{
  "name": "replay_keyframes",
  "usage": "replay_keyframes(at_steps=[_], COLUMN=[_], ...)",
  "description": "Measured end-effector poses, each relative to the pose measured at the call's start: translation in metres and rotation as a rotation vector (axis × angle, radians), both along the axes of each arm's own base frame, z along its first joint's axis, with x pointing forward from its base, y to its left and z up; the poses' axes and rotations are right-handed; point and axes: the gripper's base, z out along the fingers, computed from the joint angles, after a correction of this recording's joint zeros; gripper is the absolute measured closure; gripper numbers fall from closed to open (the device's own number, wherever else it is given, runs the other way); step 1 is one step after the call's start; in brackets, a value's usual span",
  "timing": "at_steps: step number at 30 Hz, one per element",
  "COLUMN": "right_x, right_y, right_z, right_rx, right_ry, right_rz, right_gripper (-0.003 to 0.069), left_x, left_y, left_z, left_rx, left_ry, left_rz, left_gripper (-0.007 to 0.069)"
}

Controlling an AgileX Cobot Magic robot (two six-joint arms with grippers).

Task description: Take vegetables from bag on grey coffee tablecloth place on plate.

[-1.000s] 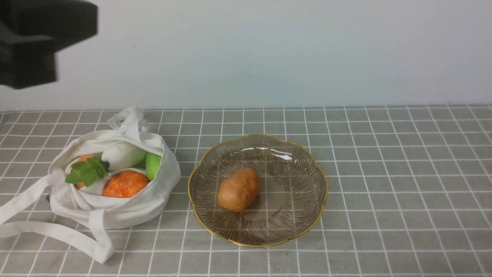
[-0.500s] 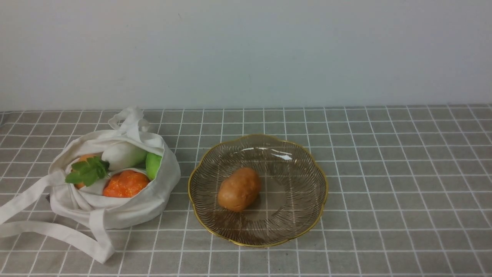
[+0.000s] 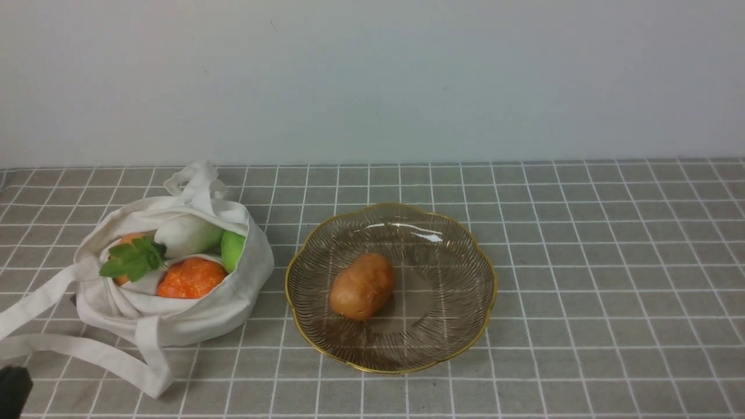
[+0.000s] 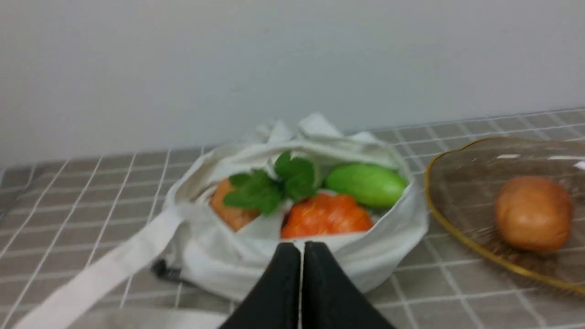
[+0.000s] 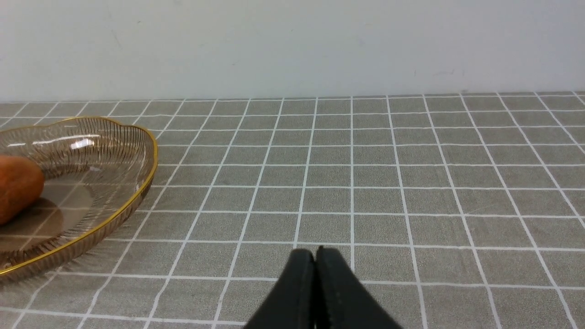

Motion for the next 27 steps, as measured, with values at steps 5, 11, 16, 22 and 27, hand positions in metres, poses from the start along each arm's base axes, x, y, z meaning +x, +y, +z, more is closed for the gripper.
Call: replay_keyframes(at_steps=[5, 11, 16, 22, 27], right_x=[0.000, 0.000, 0.000, 0.000, 0.000], right_y=[0.000, 0.000, 0.000, 0.000, 0.000], right_z=[0.000, 0.000, 0.000, 0.000, 0.000], right_rx=[0.000, 0.000, 0.000, 0.000, 0.000], right_ry=[0.000, 0.000, 0.000, 0.000, 0.000], right_rz=[0.000, 0.000, 0.000, 0.000, 0.000], right_gripper=[0.0673, 0.0673, 0.0673, 0.0673, 0.0673], left_x=[0.001, -0.001, -0.001, -0.001, -0.001], left_y=[0.002, 0.000, -0.001, -0.002, -0.002], left_z=[-0.020, -0.025, -0.026, -0.026, -0.026], left_rx=[0.003, 0.018, 0.055, 0.034, 0.031], left_ry=[0.073, 0.125, 0.126, 0.127, 0.127], left_rz=[0.031, 0.007, -0.024, -0.027, -0.028], left_gripper=[0.0629, 0.0629, 0.0629, 0.0629, 0.0629])
